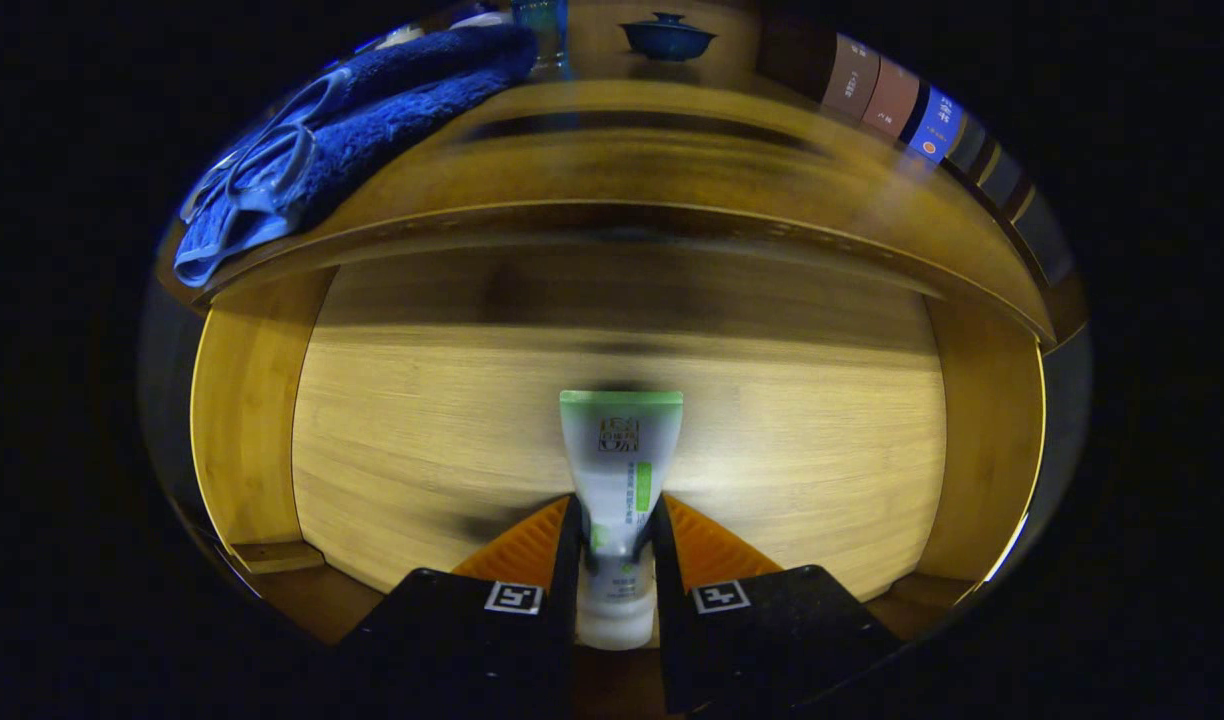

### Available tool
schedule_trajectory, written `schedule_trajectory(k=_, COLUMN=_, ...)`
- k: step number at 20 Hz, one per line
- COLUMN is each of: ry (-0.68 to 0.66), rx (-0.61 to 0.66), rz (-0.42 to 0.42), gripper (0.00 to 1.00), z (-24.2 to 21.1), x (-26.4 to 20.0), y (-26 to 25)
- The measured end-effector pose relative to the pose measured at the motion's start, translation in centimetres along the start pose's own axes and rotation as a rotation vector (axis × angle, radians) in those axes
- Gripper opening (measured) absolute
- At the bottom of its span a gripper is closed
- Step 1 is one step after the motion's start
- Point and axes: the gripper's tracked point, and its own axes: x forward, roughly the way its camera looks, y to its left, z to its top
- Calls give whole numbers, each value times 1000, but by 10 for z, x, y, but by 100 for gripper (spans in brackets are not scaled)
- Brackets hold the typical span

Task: Pull open the drawer, take out the items inside it, and place them on the countertop above the cabinet.

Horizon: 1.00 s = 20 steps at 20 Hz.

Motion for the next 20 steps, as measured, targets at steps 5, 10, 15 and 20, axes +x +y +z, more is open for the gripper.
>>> schedule_trajectory(k=5, ry=-59, rx=0, rz=9, gripper=26, z=-9, x=0, y=-2)
schedule_trajectory(k=10, ry=-214, rx=-6, rz=8, gripper=26, z=1, x=-54, y=-3)
schedule_trajectory(k=15, ry=-334, rx=7, rz=35, gripper=26, z=14, x=-107, y=-6)
schedule_trajectory(k=20, ry=-395, rx=20, rz=33, gripper=26, z=44, x=-143, y=-11)
